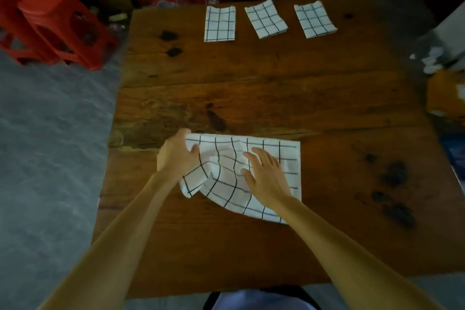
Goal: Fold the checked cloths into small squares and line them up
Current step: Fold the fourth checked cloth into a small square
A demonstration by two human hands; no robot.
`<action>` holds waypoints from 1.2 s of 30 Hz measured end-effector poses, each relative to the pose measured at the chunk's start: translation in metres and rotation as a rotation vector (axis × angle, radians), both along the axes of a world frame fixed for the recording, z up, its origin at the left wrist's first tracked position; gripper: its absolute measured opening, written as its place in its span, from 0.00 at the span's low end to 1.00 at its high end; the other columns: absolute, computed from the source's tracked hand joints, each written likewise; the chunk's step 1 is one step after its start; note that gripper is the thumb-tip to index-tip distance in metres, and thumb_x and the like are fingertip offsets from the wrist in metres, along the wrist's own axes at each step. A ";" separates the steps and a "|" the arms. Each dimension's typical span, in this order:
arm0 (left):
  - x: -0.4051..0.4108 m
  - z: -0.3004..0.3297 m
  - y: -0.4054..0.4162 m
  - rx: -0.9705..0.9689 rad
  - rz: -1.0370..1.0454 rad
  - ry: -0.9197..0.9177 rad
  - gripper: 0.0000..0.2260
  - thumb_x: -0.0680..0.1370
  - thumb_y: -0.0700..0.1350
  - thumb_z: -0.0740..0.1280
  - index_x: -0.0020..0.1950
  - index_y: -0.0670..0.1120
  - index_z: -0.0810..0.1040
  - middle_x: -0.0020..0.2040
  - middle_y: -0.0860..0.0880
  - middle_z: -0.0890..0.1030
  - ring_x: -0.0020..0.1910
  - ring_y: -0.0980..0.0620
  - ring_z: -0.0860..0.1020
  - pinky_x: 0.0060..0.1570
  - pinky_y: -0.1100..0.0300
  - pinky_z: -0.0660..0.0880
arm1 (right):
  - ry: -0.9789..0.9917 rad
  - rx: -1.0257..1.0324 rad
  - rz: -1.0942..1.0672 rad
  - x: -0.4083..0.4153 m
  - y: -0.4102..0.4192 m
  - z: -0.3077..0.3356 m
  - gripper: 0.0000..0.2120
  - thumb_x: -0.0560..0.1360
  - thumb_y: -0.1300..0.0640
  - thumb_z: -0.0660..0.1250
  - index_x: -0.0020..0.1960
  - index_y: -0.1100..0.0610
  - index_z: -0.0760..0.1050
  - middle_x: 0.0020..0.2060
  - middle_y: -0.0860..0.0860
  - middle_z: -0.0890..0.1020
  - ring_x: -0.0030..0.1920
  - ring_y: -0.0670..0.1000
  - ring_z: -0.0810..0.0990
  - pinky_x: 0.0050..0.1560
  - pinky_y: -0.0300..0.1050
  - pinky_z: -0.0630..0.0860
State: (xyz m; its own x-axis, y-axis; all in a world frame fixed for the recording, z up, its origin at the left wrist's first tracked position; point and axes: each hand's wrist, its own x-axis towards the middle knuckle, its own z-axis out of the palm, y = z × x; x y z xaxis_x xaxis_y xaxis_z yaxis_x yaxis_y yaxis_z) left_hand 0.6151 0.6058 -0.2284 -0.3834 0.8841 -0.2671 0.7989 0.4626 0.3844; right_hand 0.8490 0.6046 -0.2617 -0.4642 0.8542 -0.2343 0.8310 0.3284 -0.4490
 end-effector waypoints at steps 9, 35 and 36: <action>0.001 0.005 -0.105 0.191 0.162 -0.247 0.19 0.81 0.55 0.54 0.59 0.42 0.73 0.52 0.47 0.77 0.54 0.49 0.74 0.55 0.53 0.71 | 0.024 0.071 -0.148 -0.016 -0.090 -0.008 0.31 0.80 0.37 0.43 0.77 0.52 0.54 0.77 0.52 0.58 0.77 0.53 0.52 0.77 0.53 0.51; -0.009 0.000 -0.137 0.117 -0.002 -0.596 0.16 0.81 0.48 0.62 0.35 0.45 0.65 0.29 0.52 0.64 0.21 0.61 0.65 0.25 0.68 0.62 | -0.222 0.133 -0.284 -0.037 -0.128 -0.029 0.46 0.76 0.67 0.64 0.78 0.53 0.33 0.78 0.57 0.44 0.78 0.57 0.42 0.77 0.54 0.45; -0.011 -0.001 -0.138 0.108 0.004 -0.614 0.16 0.80 0.48 0.62 0.35 0.43 0.66 0.29 0.50 0.64 0.22 0.61 0.64 0.25 0.68 0.62 | -0.230 0.136 -0.280 -0.037 -0.128 -0.028 0.46 0.76 0.67 0.64 0.78 0.53 0.33 0.78 0.57 0.45 0.78 0.57 0.42 0.77 0.54 0.45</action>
State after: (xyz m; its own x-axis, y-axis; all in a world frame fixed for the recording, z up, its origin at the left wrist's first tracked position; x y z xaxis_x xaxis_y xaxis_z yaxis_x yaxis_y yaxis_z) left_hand 0.6042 0.4674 -0.2297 -0.1919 0.9173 -0.3490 0.4153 0.3981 0.8180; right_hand 0.8124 0.4770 -0.2898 -0.1575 0.9708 -0.1811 0.9707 0.1185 -0.2089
